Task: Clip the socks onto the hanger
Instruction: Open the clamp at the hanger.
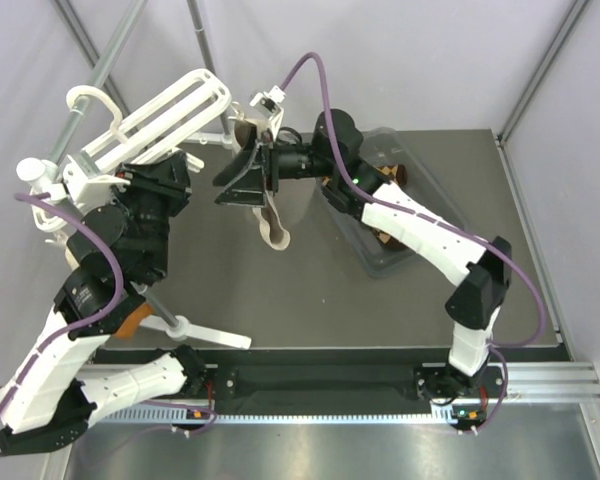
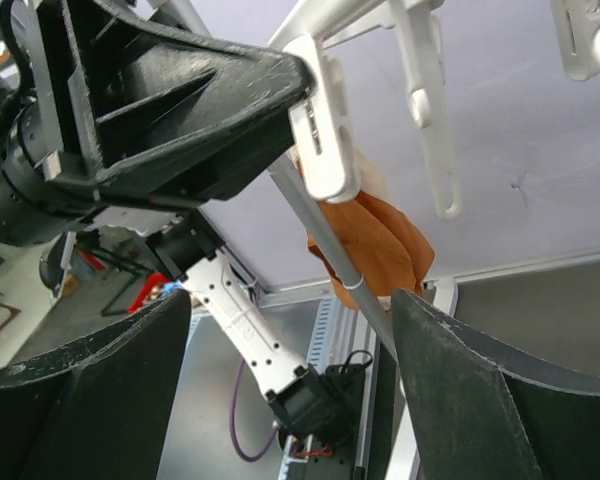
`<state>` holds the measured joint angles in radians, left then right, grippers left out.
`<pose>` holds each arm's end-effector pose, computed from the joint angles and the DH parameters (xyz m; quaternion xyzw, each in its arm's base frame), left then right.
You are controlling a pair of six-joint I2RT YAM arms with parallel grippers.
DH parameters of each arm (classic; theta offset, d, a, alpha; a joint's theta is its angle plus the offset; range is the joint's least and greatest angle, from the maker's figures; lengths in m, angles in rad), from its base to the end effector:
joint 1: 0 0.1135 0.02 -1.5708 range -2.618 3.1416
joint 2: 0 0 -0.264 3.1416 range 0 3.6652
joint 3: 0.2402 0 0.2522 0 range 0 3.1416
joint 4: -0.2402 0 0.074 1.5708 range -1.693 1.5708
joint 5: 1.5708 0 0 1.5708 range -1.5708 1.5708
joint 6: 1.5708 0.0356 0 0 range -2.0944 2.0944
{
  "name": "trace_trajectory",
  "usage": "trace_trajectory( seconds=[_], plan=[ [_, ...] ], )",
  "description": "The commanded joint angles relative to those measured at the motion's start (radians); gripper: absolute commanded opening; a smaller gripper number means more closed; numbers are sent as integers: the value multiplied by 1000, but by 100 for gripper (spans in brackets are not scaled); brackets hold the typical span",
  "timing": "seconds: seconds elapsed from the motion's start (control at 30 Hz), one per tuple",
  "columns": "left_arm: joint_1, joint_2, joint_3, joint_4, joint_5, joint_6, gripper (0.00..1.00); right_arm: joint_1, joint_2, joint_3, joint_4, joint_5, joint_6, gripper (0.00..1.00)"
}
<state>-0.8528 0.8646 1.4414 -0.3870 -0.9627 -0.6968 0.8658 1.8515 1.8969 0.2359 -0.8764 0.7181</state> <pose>0.0970 -0.0666 0.5160 -0.3118 0.5906 -0.2673 0.6946 0.2566 0.3438 0.4651 -0.3784 0.5177 0.6942 0.3269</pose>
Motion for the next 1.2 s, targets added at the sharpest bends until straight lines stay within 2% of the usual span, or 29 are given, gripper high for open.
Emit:
trace_trajectory(
  seconds=[0.0, 0.17, 0.43, 0.5, 0.57, 0.6, 0.7, 0.73, 0.83, 1.03, 1.17],
  plan=[
    [-3, -18, 1, 40, -11, 33, 0, -17, -104, -24, -111, 17, -146, 80],
    [-3, -30, -19, 43, -27, 36, 0, -43, -182, -128, -213, 56, -229, 81],
    [-5, -27, -18, 56, 11, 36, 0, -59, -210, -176, -176, 5, -220, 69],
    [-3, -24, -13, 59, 47, 36, 0, -57, -190, -154, -103, -12, -168, 65],
    [-5, -30, -22, 63, 88, 36, 0, -59, -176, -166, 13, -29, -36, 61],
    [-3, -44, -32, 72, 97, 34, 0, -57, -161, -179, 145, -10, 100, 59],
    [-5, -73, -84, 145, 143, 33, 0, -56, -120, -199, 360, 31, 323, 58],
    [-5, -84, -90, 149, 150, 25, 0, -53, -109, -208, 505, 57, 451, 59],
    [-5, -91, -104, 143, 162, 2, 0, -34, -61, -187, 627, 108, 604, 61],
    [-3, -91, -113, 163, 225, -27, 0, -11, -46, -163, 514, 154, 557, 61],
    [-3, -82, -111, 163, 242, -33, 0, -4, -34, -150, 534, 159, 577, 61]
  ],
)
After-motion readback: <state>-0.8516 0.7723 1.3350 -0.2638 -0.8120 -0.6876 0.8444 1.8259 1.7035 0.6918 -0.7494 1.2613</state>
